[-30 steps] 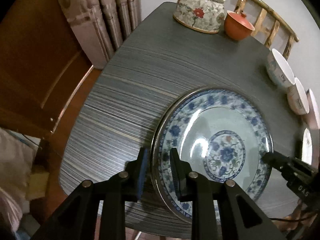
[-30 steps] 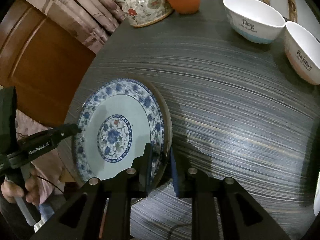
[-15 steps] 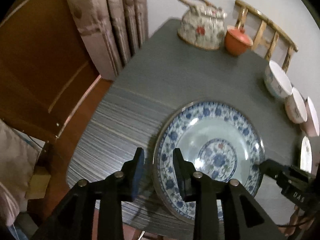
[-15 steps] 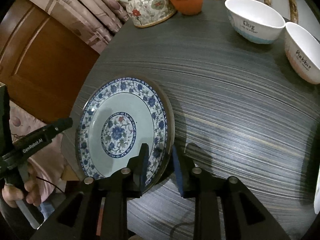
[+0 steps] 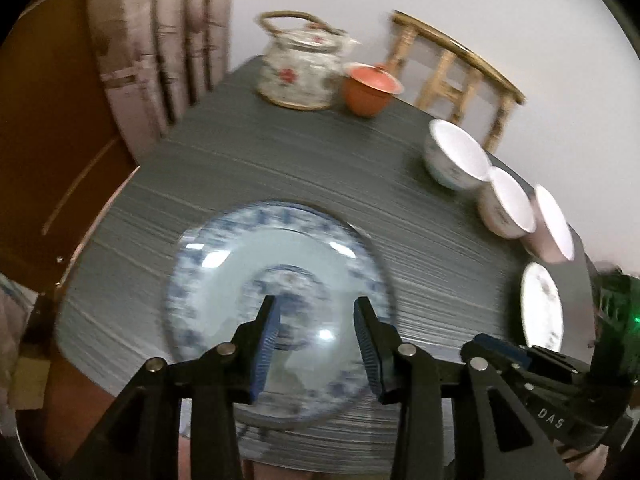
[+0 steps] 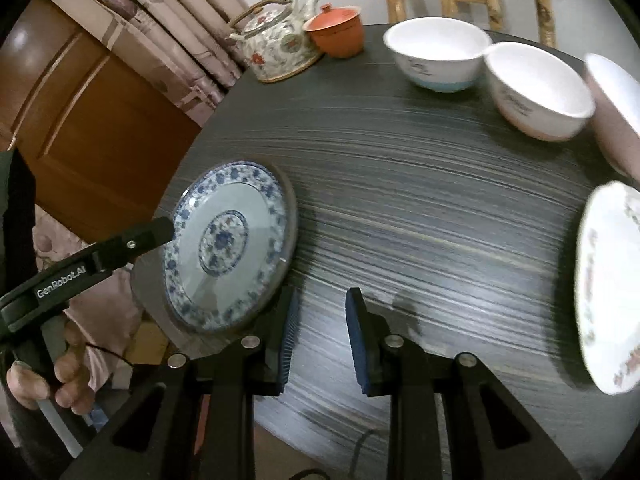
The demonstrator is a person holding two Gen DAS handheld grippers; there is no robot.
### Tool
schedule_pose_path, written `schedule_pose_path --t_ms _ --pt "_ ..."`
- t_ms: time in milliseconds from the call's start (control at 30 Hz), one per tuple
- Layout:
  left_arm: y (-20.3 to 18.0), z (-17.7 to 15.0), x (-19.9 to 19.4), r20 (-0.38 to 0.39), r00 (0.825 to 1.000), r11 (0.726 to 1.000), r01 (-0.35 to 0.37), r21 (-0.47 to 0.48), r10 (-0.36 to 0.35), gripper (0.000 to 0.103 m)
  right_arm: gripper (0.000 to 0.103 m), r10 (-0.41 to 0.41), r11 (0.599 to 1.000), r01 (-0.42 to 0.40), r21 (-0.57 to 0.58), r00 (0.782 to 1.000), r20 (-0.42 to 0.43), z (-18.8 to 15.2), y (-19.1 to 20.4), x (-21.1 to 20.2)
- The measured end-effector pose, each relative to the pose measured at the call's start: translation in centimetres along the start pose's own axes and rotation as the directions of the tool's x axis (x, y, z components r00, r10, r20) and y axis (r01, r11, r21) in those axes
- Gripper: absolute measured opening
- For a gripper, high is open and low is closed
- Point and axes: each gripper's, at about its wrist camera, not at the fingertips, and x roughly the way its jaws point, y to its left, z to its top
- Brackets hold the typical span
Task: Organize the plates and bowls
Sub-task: 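Open both tools and release the stacked plates, then move both tools to the white plate with pink flowers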
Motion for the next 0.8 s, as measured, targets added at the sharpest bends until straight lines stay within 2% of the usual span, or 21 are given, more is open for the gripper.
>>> schedule_pose_path --t_ms 100,233,367,500,633,700,800 --pt "-3.3 -0.7 0.7 -0.020 0.998 0.998 0.059 0.022 -0.058 0.039 0.025 -0.018 1.000 0.018 0.015 1.000 0.019 -1.2 -1.5 -1.7" --pt "-6.9 -1.5 1.1 -0.033 0.994 0.994 0.102 0.044 -0.101 0.039 0.025 -0.041 0.998 0.038 0.044 0.998 0.055 -2.7 -3.6 -4.1" --pt "-9.9 -2.4 1.1 -0.028 0.993 0.991 0.115 0.068 -0.113 0.039 0.025 -0.050 0.996 0.042 0.082 0.995 0.091 -3.8 -5.4 -6.1" --pt "-12.0 -3.2 0.7 -0.008 0.997 0.993 0.082 0.086 -0.082 0.039 0.025 -0.070 0.991 0.054 0.124 0.989 0.131 -4.7 -6.8 -7.7" --pt "-13.9 -4.2 0.5 0.034 0.999 0.990 -0.023 0.142 0.018 0.039 0.035 -0.091 0.988 0.068 0.140 0.982 0.166 -5.4 -8.0 -8.9" --pt "-14.4 -4.5 0.4 0.048 0.998 0.984 -0.055 0.170 0.048 0.039 0.035 -0.094 0.986 0.067 0.151 0.980 0.176 -5.8 -8.7 -9.6" --pt "-15.5 -5.0 0.7 0.038 0.998 0.981 -0.054 0.188 0.048 0.039 0.035 -0.091 0.984 0.059 0.171 0.977 0.190 -6.2 -9.7 -10.4"
